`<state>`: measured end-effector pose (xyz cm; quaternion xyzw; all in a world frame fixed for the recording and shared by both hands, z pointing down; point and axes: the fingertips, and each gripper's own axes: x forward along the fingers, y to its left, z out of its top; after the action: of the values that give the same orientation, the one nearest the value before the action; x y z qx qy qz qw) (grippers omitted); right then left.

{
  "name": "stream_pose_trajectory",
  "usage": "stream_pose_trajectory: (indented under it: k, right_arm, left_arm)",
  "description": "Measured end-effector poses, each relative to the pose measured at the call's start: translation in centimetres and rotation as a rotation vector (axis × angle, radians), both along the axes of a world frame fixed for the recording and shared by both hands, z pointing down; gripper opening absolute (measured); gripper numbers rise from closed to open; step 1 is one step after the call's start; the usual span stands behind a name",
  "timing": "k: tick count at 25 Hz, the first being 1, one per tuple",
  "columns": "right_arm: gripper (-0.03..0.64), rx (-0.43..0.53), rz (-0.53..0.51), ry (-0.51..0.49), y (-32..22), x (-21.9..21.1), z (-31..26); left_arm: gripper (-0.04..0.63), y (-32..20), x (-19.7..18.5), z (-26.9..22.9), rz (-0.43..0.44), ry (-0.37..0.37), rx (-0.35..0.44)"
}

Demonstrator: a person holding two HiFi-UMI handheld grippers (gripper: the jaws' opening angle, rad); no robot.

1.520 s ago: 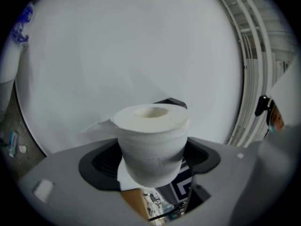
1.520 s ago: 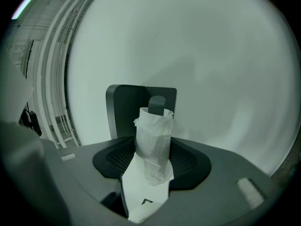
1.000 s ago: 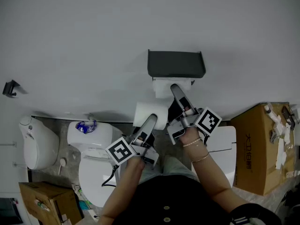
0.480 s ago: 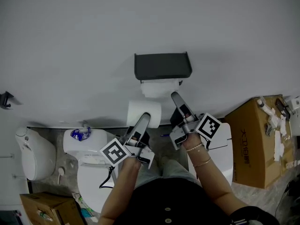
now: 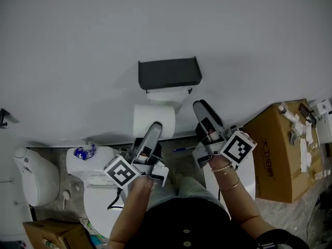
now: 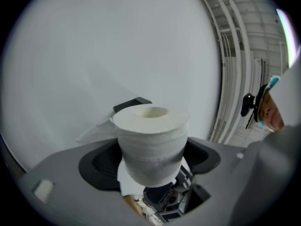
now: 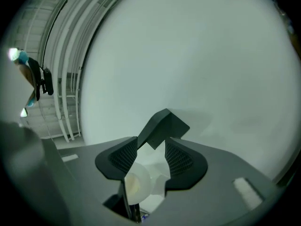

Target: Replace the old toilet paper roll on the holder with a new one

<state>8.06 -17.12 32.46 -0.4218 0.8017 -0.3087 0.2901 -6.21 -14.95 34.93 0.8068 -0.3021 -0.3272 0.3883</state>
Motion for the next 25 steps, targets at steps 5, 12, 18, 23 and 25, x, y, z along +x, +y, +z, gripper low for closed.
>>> stream_pose_trajectory:
  k: [5,12,18,23,25]
  right_arm:
    - [0.102,0.112,-0.016,0.167,0.7,-1.4,-2.3]
    - [-0.014,0.211,-0.045,0.355,1.4,-3.6,-3.8]
    - [-0.014,0.224,-0.085,0.433,1.1,-4.2,-3.6]
    - [-0.014,0.234,-0.126,0.529,1.1,-4.8,-2.8]
    - [-0.014,0.239,-0.128,0.549,1.1,-4.8,-2.8]
  left_arm:
    - [0.401,-0.2,0.5,-0.9,0.016,0.069,0.013]
    - [0.402,-0.3,0.1,-1.5,0.003,0.093,0.035]
    - [0.402,-0.3,0.0,-1.6,0.008,0.089,0.036]
    - [0.401,-0.6,-0.1,-2.2,-0.002,0.057,0.066]
    - [0.402,-0.7,0.0,-1.7,0.004,0.057,0.047]
